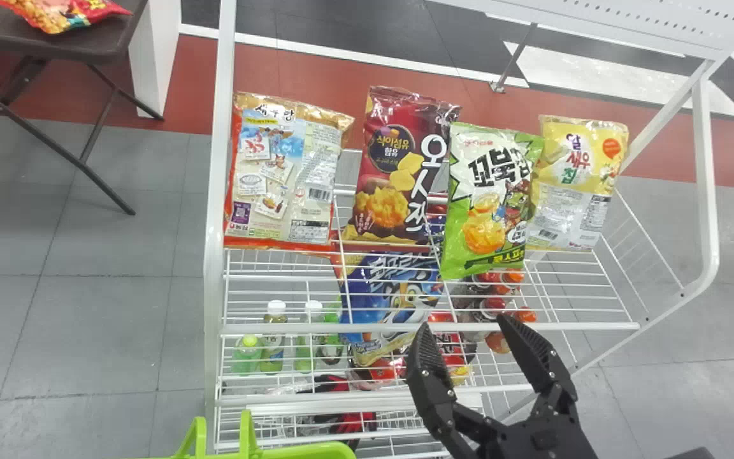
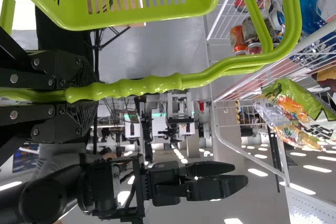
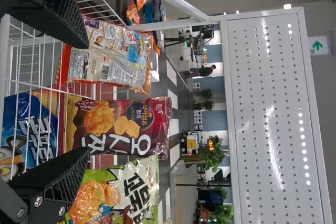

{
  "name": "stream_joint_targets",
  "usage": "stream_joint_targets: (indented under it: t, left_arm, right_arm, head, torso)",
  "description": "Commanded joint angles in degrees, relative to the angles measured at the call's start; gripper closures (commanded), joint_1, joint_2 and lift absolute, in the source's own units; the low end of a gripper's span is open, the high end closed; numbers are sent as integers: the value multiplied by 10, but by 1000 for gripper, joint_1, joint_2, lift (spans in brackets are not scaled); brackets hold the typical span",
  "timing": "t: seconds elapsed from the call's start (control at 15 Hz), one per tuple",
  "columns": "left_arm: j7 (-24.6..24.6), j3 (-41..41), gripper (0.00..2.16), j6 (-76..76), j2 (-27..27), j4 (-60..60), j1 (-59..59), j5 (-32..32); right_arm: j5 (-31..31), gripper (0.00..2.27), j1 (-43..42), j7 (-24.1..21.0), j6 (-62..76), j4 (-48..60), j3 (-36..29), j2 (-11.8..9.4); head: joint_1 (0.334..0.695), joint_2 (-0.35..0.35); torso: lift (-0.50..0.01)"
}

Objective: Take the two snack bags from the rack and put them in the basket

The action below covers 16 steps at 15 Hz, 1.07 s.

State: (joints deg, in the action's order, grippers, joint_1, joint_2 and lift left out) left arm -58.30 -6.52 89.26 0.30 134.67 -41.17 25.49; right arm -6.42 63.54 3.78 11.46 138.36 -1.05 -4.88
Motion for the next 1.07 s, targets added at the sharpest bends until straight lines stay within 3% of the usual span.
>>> stream_joint_targets:
  t: [0.0,0.6,1.0]
  left_arm:
    - [-1,1,1757,0,1,2,-1,0]
    - [-1,2,1754,0,1,2,-1,-1]
    - [-3,10,1754,7,4,5,-8,-3]
  right_arm:
    - [0,124,-1,0,0,0,2,-1]
    - [4,124,-24,0,-12,-11,6,-4]
    - [38,124,-169,-2,-174,-55,47,-7]
  head:
    - [695,-350]
    - [695,-350]
    - [695,-350]
  torso:
    - [-11]
    - [-11]
    - [-11]
